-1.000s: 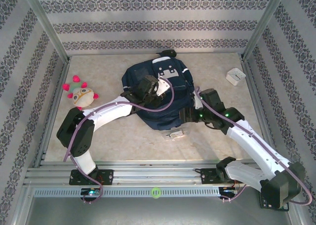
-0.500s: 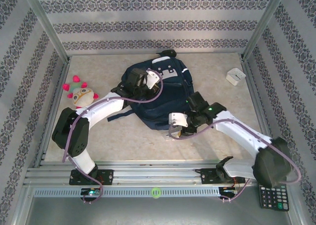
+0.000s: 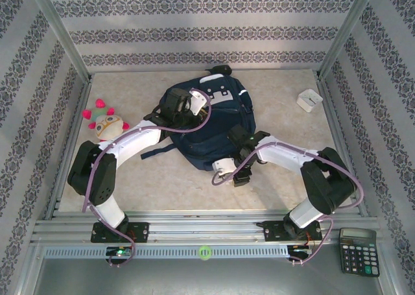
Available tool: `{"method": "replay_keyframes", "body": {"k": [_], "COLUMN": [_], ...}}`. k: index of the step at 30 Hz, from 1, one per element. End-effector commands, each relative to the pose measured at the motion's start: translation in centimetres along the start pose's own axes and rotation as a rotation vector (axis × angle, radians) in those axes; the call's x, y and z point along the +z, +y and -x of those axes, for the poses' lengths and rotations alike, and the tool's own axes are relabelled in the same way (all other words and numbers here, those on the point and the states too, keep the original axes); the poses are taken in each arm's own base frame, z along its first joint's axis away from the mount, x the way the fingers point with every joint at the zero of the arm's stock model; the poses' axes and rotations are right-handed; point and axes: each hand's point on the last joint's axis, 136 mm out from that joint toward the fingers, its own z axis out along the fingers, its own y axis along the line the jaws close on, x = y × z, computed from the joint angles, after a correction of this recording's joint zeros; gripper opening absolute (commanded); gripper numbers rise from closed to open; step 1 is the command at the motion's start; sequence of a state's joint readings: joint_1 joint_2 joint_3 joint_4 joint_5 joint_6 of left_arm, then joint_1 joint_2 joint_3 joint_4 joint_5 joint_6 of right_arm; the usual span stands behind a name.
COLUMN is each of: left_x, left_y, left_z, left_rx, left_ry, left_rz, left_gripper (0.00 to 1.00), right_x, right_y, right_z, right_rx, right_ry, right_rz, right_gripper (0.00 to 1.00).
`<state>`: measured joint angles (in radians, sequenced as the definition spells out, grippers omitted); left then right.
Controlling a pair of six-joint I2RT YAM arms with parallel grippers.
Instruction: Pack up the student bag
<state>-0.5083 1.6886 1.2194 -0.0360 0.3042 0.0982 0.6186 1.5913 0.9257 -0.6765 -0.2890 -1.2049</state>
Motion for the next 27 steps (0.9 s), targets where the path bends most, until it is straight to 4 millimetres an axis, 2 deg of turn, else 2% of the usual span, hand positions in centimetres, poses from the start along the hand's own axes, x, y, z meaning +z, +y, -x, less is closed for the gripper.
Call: {"method": "replay_keyframes", "body": {"k": [1, 10, 15, 19, 22, 27], "left_x": [-1.2, -1.4, -1.5, -1.6, -1.7, -2.4], "left_y": [1.0, 0.9, 0.8, 0.7, 0.6, 0.4], "left_z": [2.7, 3.0, 2.9, 2.8, 2.9, 4.0], "left_rx": [-0.014, -0.016, -0.023, -0.023, -0.02, -0.022], "left_ry": [-0.092, -0.099, -0.102, -0.102, -0.105, -0.131], "left_rz": [0.023, 0.018, 0.013, 0.009, 0.007, -0.006], "left_gripper": [0.14, 0.14, 0.14, 0.14, 0.14, 0.14], "right_x": [1.0, 3.1, 2.8, 1.0, -1.4, -6.6], "right_y": [-0.1, 1.7, 3.4, 3.6, 3.0, -0.3], "right_z": [0.2, -1.0, -0.8, -0.6, 0.1, 2.2], "right_rx": [-0.006, 0.041, 0.047, 0.047, 0.024, -0.031], "right_ry": [0.014, 0.107, 0.118, 0.111, 0.083, 0.01], "right_rz": [0.042, 0.104, 0.09, 0.03, -0.047, -0.249], "right_gripper": [0.66, 0.58, 0.47, 0.41, 0.38, 0.38]}}
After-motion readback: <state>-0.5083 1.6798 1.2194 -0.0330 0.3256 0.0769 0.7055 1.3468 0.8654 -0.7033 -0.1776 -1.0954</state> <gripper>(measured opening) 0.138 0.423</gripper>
